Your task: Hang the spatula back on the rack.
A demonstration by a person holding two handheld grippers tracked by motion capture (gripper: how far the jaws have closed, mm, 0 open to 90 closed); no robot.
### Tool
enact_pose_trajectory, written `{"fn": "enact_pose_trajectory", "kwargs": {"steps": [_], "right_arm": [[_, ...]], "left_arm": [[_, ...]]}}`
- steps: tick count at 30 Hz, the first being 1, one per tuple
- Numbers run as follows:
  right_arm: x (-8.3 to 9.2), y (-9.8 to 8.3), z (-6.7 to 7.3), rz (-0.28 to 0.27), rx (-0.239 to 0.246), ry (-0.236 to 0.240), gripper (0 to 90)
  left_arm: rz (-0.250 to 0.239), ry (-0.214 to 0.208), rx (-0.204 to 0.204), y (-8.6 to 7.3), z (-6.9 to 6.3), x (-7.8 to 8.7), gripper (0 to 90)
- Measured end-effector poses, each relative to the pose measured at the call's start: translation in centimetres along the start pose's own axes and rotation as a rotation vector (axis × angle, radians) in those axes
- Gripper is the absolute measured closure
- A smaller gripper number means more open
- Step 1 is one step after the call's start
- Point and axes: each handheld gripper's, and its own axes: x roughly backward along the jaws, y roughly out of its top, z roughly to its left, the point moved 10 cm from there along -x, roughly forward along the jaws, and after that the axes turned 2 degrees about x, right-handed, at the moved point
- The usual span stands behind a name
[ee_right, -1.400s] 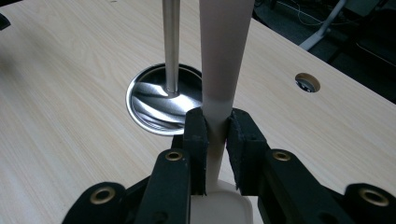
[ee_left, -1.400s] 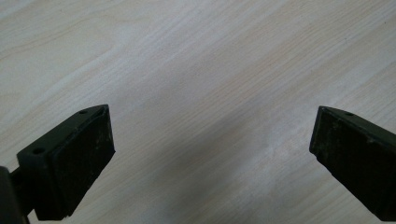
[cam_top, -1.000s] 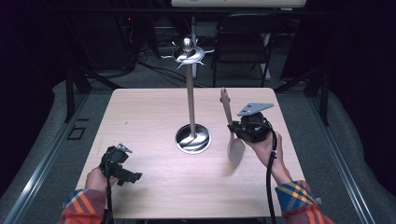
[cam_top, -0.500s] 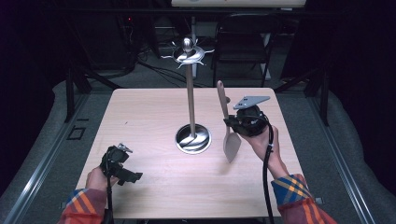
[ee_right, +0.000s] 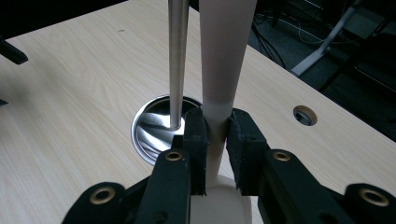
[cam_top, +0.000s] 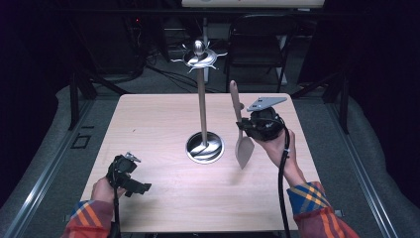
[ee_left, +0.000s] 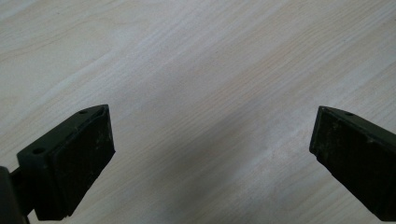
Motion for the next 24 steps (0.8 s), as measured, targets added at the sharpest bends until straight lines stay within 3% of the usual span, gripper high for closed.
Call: {"fn": "enact_pose_trajectory", "kwargs": {"steps": [24], "right_arm": [[0.7,3.2,0.7,-0.031,0.022,-0.026,78.1]], "left_arm": [[0.001,-0.001,-0.001,0.0,0.0,0.0,0.0]]}}
